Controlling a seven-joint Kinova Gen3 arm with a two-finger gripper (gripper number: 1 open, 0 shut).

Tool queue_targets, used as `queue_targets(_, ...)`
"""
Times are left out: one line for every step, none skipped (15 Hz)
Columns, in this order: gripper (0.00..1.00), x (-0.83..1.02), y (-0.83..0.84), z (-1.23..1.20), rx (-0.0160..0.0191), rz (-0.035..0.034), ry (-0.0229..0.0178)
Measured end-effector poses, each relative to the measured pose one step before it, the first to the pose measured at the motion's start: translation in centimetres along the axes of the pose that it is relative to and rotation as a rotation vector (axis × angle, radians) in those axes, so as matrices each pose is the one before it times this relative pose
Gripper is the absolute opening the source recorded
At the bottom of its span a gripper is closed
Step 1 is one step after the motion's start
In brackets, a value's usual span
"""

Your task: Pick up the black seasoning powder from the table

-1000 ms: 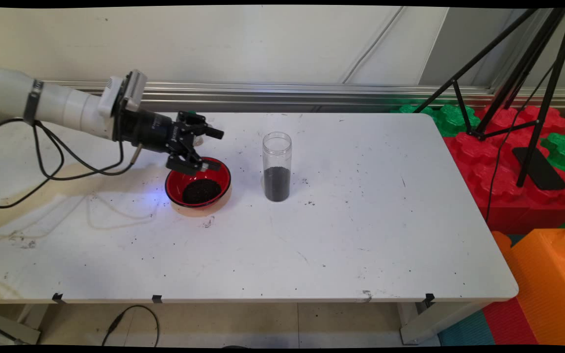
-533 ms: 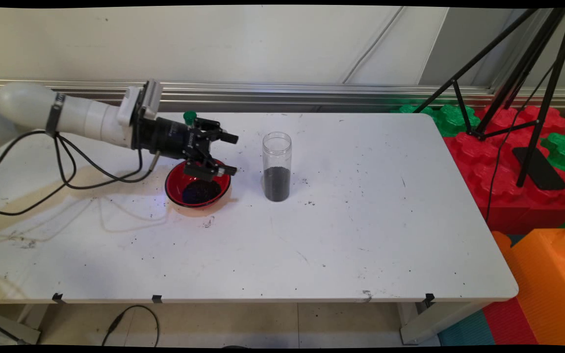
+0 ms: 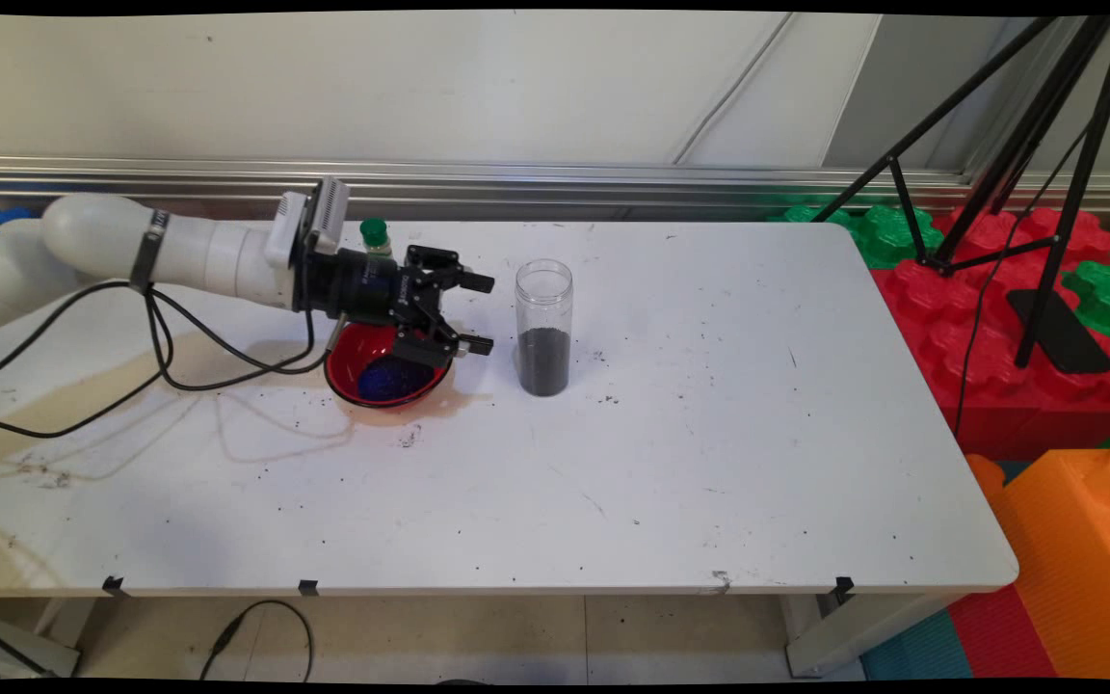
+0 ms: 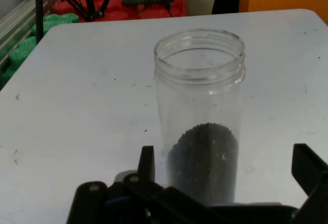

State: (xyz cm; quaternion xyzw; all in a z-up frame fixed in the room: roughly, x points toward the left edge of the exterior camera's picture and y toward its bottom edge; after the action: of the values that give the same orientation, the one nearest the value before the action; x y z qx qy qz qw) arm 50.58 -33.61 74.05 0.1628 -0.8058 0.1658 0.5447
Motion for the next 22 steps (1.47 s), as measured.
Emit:
queue_targets(1.00,-0.216,-0.004,0.380,-0.00011,-0.00082,0.00397)
queue_targets(1.00,-0.150,-0.007,0.250,0.00008,0.00005,0.00233)
queue_targets(1.00,-0.151,0.003,0.237,0.00006,-0.00023,0.00190)
queue_targets(1.00,-0.154,0.002,0.239,-0.00043,-0.00007,0.00140)
queue_targets(1.00,-0.142,-0.011,0.242,0.00046,-0.00029,0.00132)
queue_targets(1.00,-0.138,-0.017,0.222,0.00106,-0.00034,0.00117)
queue_targets(1.00,-0.131,-0.007,0.225,0.00074,-0.00058,0.00135)
queue_targets(1.00,-0.118,-0.015,0.219,0.00092,-0.00060,0.00165)
queue_targets(1.00,-0.126,-0.008,0.270,0.00075,-0.00025,0.00232)
queue_targets(1.00,-0.079,-0.007,0.177,0.00025,-0.00028,0.00161)
queue_targets(1.00,-0.093,-0.014,0.216,0.00064,-0.00022,0.00167)
queue_targets(1.00,-0.088,-0.014,0.205,0.00086,-0.00067,0.00177)
queue_targets(1.00,-0.090,-0.008,0.203,0.00051,-0.00027,0.00140)
queue_targets(1.00,-0.086,-0.016,0.201,0.00026,0.00000,0.00101)
queue_targets(1.00,-0.095,0.000,0.198,-0.00033,-0.00023,0.00082)
queue_targets(1.00,-0.098,0.003,0.190,-0.00033,0.00005,0.00037)
queue_targets(1.00,-0.146,0.004,0.251,0.00015,-0.00065,0.00020)
queue_targets(1.00,-0.128,-0.005,0.218,0.00019,-0.00115,0.00011)
queue_targets(1.00,-0.083,-0.003,0.146,0.00013,-0.00089,-0.00002)
queue_targets(1.00,-0.160,-0.009,0.290,-0.00019,-0.00172,0.00005)
queue_targets(1.00,-0.074,-0.006,0.141,-0.00029,-0.00087,0.00016)
queue_targets(1.00,-0.106,-0.029,0.224,0.00002,-0.00089,0.00009)
